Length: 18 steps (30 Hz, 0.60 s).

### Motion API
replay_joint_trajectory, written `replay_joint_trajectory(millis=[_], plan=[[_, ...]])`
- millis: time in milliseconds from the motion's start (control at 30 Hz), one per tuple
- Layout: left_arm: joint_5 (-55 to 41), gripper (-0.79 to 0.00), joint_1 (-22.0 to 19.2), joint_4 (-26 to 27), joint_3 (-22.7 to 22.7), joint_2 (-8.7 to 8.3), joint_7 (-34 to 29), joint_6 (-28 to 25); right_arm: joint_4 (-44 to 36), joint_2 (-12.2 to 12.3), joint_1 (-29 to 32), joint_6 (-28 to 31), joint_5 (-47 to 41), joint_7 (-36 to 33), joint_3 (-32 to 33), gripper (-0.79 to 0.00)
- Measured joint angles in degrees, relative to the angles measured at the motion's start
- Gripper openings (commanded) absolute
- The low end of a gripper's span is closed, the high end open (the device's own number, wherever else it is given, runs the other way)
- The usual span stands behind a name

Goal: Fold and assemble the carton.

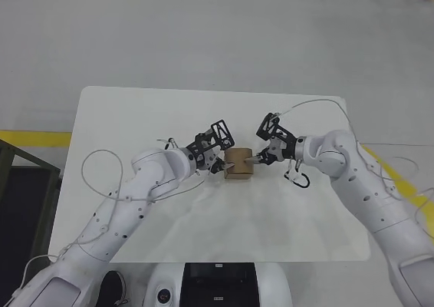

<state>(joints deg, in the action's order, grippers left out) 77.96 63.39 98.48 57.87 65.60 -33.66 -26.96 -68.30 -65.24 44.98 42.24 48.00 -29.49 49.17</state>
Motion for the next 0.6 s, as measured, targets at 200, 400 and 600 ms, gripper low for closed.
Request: replay_joint_trajectory(millis=[200,400,600], plan=[[-0.08,0.0,1.0,1.35,2.14,-0.39,-0.13,-0.43,0.78,-0.47,-0.59,-0.51,0.15,0.04,-0.74,0.0],[0.93,0.0,3.25,2.47,4.54,-1.06,-0.17,-1.91,1.52,-0.69,-0.89,0.72,-0.03,1.32,-0.8,0.0],[0.97,0.0,3.14,1.49,3.59,-0.86,0.02,-1.78,2.37,-0.94,-1.19,1.36,-0.21,1.67,-1.01,0.0]])
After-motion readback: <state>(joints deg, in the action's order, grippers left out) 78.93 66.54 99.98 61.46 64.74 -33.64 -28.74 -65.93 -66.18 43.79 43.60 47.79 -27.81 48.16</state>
